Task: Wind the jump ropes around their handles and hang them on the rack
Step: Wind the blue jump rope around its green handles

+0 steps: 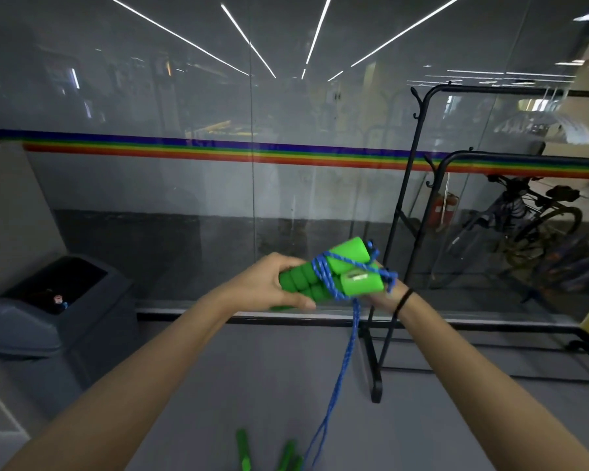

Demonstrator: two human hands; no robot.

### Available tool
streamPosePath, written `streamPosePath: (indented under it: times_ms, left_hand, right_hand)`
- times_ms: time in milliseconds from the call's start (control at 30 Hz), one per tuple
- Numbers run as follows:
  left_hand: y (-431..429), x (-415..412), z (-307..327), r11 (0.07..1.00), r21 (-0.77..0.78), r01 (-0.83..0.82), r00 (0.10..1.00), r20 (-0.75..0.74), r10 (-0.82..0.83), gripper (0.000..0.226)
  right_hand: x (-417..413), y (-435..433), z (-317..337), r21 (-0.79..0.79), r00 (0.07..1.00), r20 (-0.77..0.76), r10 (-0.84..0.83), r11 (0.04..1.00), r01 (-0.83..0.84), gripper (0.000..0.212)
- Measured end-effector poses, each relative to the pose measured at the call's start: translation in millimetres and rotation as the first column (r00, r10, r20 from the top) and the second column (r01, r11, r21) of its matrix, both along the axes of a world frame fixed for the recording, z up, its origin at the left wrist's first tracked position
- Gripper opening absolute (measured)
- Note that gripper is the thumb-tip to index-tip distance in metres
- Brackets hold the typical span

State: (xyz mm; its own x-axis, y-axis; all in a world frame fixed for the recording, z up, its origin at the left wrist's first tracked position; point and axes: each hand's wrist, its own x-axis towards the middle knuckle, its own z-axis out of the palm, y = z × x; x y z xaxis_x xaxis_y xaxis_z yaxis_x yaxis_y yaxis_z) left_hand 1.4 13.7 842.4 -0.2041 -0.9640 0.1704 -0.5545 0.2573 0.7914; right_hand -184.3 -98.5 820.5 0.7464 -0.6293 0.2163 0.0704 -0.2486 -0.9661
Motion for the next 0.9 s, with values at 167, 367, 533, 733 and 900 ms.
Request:
streamPosePath:
  times_ms: [167, 367, 533, 733, 900]
  left_hand:
    - [-5.8, 0.5, -8.2, 0.952, 0.029, -0.304, 0.904, -0.306, 0.298, 0.015]
    - [-10.3, -7.6, -15.1, 0.829, -0.131, -0.543, 0.782, 0.282, 0.556, 0.029]
    - [-4.4, -12.3, -14.7, 0.969, -0.103, -0.226, 0.640, 0.734, 0.228, 0.029]
    - [-3.1, -7.5, -21.3, 0.994, -0.108, -0.017, 0.958, 0.284, 0.047, 0.025]
    - [-4.9, -14.6, -23.7, 0.968, -0.119, -0.221, 0.946, -0.266, 0.183, 0.029]
  right_hand:
    - [11.0, 19.7, -15.7, -0.091, 0.974, -0.209, -0.092, 0.993, 0.075, 0.034]
    - [5.7, 36.1, 12.0, -0.707, 0.731, -0.588, -0.346, 0.659, -0.256, 0.029]
    - [-0.6, 29.7, 46.4, -0.733, 0.743, -0.579, -0.334, 0.613, -0.296, 0.018]
    - [-6.0, 5.0, 33.8, -0.236, 0.964, -0.266, 0.008, 0.969, -0.074, 0.023]
    - [-1.4, 14.0, -11.1, -0.030, 0.977, -0.154, -0.146, 0.989, 0.143, 0.026]
